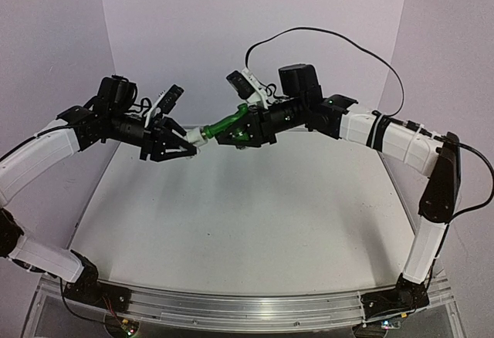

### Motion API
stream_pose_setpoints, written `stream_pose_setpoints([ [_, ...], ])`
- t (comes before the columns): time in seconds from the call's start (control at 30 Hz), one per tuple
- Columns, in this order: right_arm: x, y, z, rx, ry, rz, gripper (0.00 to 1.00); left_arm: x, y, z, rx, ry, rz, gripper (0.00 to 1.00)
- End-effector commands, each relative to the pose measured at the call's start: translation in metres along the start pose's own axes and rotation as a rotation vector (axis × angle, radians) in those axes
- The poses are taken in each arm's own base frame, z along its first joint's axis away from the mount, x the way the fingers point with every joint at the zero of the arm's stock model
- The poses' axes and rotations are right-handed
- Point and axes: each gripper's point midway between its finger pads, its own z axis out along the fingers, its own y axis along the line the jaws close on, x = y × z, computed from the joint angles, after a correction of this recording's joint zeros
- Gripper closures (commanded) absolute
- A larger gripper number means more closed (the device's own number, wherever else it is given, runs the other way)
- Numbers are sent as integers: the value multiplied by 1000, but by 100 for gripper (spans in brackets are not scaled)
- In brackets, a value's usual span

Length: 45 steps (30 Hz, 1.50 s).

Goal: Install the water faucets

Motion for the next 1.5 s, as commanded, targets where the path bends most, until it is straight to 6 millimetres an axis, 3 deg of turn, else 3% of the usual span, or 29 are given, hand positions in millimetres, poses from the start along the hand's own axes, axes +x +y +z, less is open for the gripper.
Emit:
stream_pose_setpoints([
  [0.0, 17, 33, 41, -187, 41, 41, 100, -35, -7, 6, -31, -73, 284, 100],
  [0.23, 21, 35, 42, -222, 55, 88, 100, -32, 7, 9, -130, -29, 300, 100],
  [0.37, 28, 25, 46, -192, 62, 136, 100, -30, 13, 18, -225, 14, 345, 100],
  [0.57, 29, 18, 50, -188, 47, 178, 100, -32, 0, 28, -241, 27, 422, 100],
  [0.93, 26, 10, 55, -186, 6, 269, 100, -48, -5, 19, -356, -72, 547, 100],
  [1.13, 20, 2, 57, -168, -23, 350, 100, -56, 1, 15, -437, -97, 587, 100],
  [1.47, 18, -9, 59, -113, -45, 477, 100, -53, 18, 24, -557, -36, 637, 100],
])
